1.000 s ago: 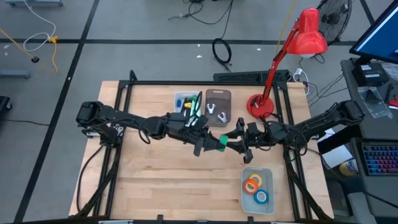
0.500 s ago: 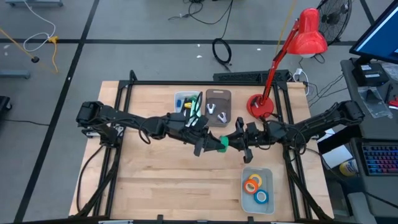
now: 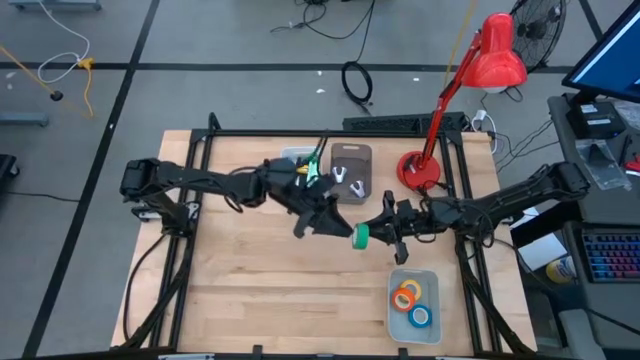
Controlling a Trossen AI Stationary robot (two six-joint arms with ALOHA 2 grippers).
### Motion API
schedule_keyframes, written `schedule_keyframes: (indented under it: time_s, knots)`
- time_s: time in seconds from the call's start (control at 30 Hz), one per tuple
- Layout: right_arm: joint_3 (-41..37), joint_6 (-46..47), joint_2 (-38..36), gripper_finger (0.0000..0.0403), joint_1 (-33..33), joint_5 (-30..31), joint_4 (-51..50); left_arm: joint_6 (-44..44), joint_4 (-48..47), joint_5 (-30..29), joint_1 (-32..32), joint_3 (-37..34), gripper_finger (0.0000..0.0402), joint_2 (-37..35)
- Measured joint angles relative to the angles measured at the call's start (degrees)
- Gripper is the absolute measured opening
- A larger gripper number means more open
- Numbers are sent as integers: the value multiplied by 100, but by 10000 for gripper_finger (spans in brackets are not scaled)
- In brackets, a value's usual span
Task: Pick and place Stapler, Stapler remover, tape
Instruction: Put the green tape into the gray bin
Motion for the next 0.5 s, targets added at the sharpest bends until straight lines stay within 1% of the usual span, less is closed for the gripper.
schedule_keyframes:
  time_s: [0.13,0.23,0.3,0.37,0.43,0.5]
  knots:
    - [13,91,-421,30,13,17,-827,331,-564,132,225,-10,94,40]
    - [7,437,-800,30,15,-26,-1856,535,-1209,82,333,-9,94,21]
    - [104,682,-1102,30,61,-122,-2640,790,-1723,-155,316,-8,94,17]
    - [315,954,-1285,30,156,-312,-3441,1066,-1974,-525,247,-19,94,44]
    - [561,1271,-1366,30,333,-497,-4356,1278,-1962,-735,186,-21,94,44]
    - [842,1621,-1336,30,541,-633,-5105,1368,-1903,-744,157,-15,95,31]
